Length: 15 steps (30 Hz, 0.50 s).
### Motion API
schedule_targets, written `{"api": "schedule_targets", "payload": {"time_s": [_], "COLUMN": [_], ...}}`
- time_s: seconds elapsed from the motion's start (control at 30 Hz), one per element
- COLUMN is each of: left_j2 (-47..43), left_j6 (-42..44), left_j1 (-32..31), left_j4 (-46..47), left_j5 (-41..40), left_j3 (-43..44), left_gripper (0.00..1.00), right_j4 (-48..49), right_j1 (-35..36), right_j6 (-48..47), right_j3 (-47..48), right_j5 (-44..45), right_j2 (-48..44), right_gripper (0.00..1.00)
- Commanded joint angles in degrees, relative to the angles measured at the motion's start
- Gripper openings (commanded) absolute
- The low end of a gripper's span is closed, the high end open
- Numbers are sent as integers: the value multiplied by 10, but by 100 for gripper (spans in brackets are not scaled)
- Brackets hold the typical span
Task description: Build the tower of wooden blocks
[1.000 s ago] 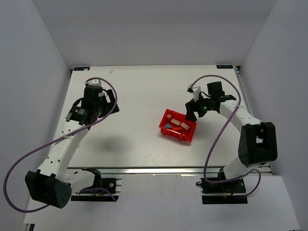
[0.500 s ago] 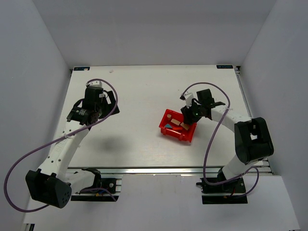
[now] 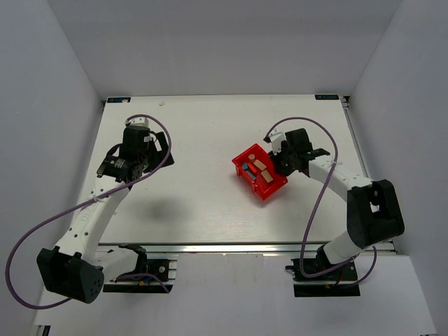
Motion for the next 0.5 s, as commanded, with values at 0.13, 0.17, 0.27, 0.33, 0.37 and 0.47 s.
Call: {"api": "schedule_targets", "payload": {"time_s": [0.13, 0.17, 0.27, 0.33, 0.37, 0.47], "left_j2": [-13, -11, -10, -10, -9, -5], "left_j6": [1, 1, 0, 0, 0, -5], "left_j1": [0, 0, 0, 0, 0, -1], "left_j4": [18, 17, 12, 7, 6, 1], "left_j5": [15, 15, 6, -1, -2, -12], "left_j3": [1, 2, 3, 7, 8, 13], "left_gripper": [98, 98, 98, 98, 98, 98], "right_j4": [-90, -106, -180, -200, -205, -238], "right_j1": [24, 27, 40, 50, 53, 65], "right_j6": [-14, -17, -31, -39, -50, -78], "right_j3": [106, 120, 179, 194, 206, 236], "right_j5": [157, 210, 330, 397, 457, 543], "right_j2": [-77, -76, -53, -30, -21, 18], "right_gripper": [0, 0, 0, 0, 0, 0]}}
